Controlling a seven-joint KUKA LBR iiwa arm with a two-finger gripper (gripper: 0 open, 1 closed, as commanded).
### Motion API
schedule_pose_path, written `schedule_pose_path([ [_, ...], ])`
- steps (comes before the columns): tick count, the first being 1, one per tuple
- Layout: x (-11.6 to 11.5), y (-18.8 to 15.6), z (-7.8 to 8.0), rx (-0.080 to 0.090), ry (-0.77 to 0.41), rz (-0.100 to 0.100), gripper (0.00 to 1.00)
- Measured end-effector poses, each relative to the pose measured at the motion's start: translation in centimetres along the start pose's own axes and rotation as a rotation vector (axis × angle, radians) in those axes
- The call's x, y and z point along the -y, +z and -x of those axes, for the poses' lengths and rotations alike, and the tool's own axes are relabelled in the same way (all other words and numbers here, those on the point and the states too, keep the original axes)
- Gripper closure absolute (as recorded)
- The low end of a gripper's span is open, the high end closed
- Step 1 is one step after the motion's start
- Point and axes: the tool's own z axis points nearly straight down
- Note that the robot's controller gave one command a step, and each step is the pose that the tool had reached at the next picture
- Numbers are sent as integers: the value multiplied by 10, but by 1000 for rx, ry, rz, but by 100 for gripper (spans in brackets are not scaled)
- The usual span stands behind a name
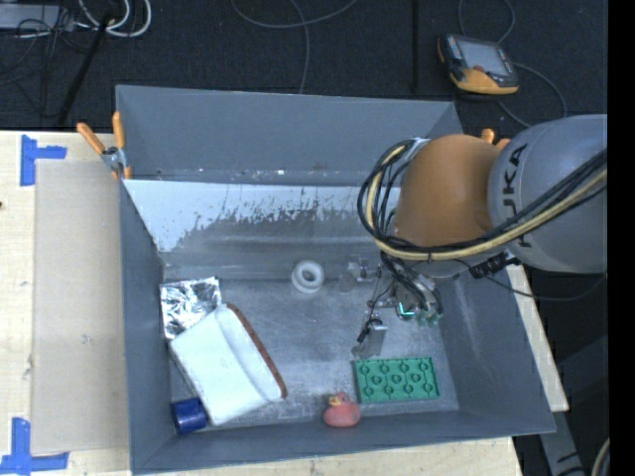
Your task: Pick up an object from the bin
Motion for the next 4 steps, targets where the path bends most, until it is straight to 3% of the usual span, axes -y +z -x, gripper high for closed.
schedule_pose_path([
  [1,51,46,-82,-4,-35,-1,0],
  [2,49,43,-78,6,-38,0,100],
  [3,49,43,-78,6,-37,0,0],
  [4,120,-20,-29,14,-268,-5,0],
])
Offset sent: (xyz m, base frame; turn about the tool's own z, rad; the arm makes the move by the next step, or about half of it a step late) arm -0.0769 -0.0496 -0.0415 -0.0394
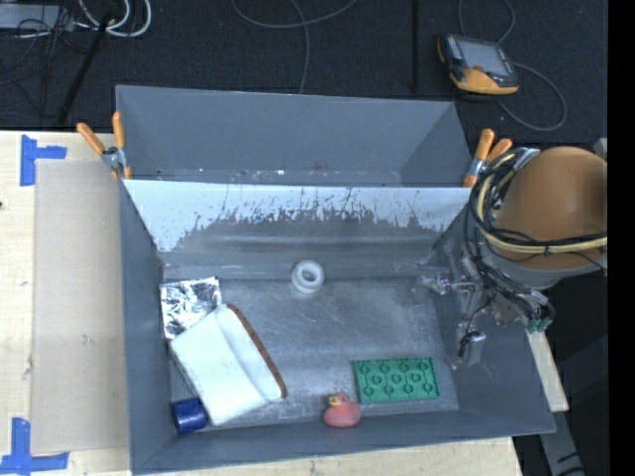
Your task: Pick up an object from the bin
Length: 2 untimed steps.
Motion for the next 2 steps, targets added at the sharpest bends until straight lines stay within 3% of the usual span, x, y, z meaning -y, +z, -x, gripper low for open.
schedule_pose_path([
  [1,-52,80,-39,-8,-66,9,0],
  [2,-51,76,-38,-5,-64,6,100],
])
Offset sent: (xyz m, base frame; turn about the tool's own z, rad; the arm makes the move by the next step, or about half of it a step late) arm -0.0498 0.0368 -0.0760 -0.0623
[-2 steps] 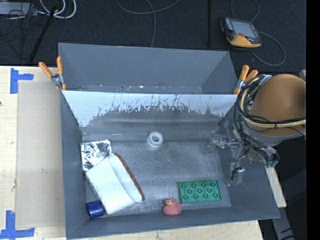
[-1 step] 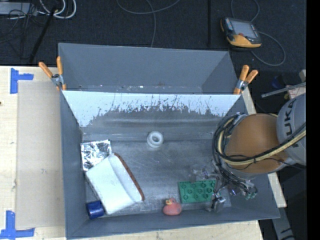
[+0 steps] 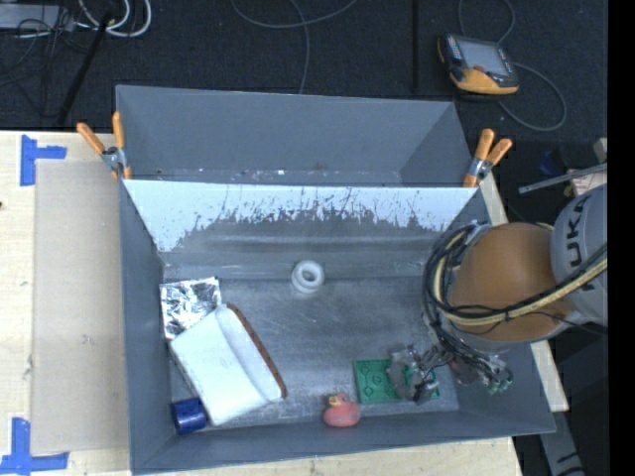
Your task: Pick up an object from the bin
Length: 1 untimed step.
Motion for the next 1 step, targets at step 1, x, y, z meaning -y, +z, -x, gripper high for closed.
schedule_pose_path([
  [1,0,0,0,0,0,0,0],
])
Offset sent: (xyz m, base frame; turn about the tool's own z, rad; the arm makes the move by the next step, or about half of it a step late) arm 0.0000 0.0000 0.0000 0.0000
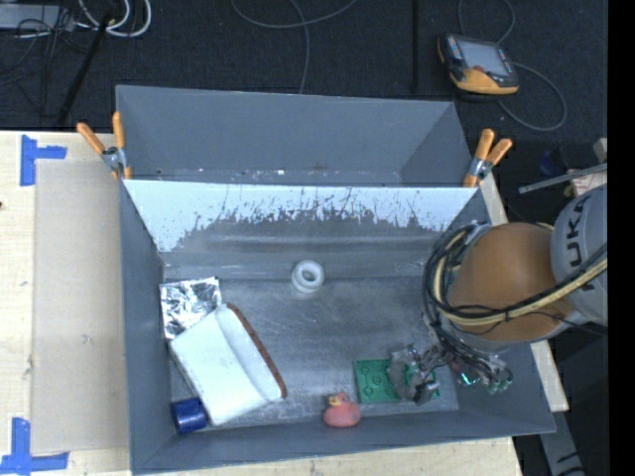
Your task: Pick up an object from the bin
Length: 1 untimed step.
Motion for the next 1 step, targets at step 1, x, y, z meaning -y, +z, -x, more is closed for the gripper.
schedule_pose_path([
  [1,-35,13,35,1,-143,1,0],
])
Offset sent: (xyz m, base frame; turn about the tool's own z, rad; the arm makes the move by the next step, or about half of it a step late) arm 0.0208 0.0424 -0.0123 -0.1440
